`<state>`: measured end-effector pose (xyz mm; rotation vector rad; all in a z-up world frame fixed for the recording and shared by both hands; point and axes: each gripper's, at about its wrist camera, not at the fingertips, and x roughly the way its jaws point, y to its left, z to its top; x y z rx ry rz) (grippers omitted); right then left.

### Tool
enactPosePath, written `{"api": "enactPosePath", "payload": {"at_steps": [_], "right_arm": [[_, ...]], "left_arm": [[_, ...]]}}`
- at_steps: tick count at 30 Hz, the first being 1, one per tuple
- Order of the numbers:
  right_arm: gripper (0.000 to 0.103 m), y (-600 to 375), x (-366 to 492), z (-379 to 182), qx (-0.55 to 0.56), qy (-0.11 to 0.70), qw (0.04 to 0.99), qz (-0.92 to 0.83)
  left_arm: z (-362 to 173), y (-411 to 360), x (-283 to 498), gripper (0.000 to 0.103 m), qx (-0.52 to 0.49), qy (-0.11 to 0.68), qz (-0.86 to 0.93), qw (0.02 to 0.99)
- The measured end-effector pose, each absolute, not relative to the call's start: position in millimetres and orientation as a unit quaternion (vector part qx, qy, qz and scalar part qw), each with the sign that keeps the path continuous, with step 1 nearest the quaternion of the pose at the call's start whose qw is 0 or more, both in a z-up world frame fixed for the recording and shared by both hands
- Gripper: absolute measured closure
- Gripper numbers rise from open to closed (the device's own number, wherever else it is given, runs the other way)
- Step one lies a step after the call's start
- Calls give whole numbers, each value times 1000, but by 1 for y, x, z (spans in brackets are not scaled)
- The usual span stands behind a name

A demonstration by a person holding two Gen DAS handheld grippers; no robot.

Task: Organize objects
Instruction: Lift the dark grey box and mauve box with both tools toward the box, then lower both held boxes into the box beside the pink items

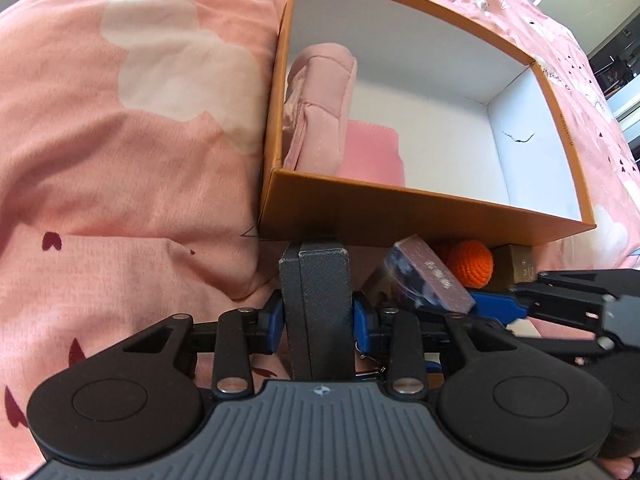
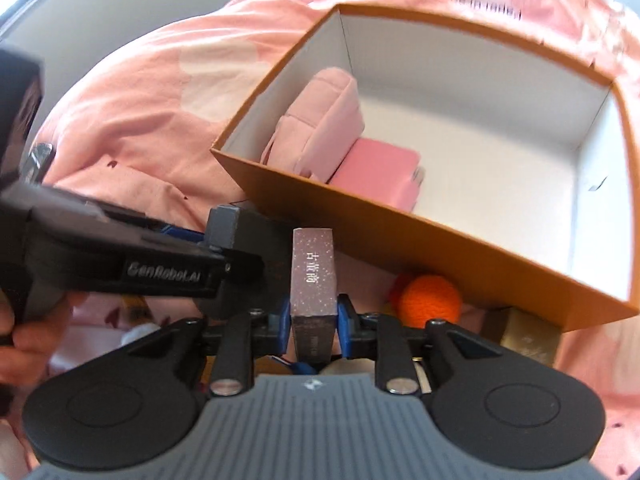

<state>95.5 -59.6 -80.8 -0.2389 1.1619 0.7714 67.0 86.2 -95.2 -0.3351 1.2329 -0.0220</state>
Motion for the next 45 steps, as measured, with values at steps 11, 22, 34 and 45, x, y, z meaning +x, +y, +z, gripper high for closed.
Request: {"api": "enactPosePath", "payload": {"at_steps": [11,22,34,45], "right_arm": [[75,-56,95,-116,-99,554,755,336],[79,-65,79,-91,-96,518,781,336],[79,-90,79,-29,-6,462,813,354],[79,-112,114,25,27,415,849,326]], "left_arm": [[-104,92,67,64,-168,579,-3,798],[-90,88,62,64,-154,568,-20,808],[-35,78,49,64,-144,525,-86,834],[5,69,79,65,-168,466,-129,859]]}}
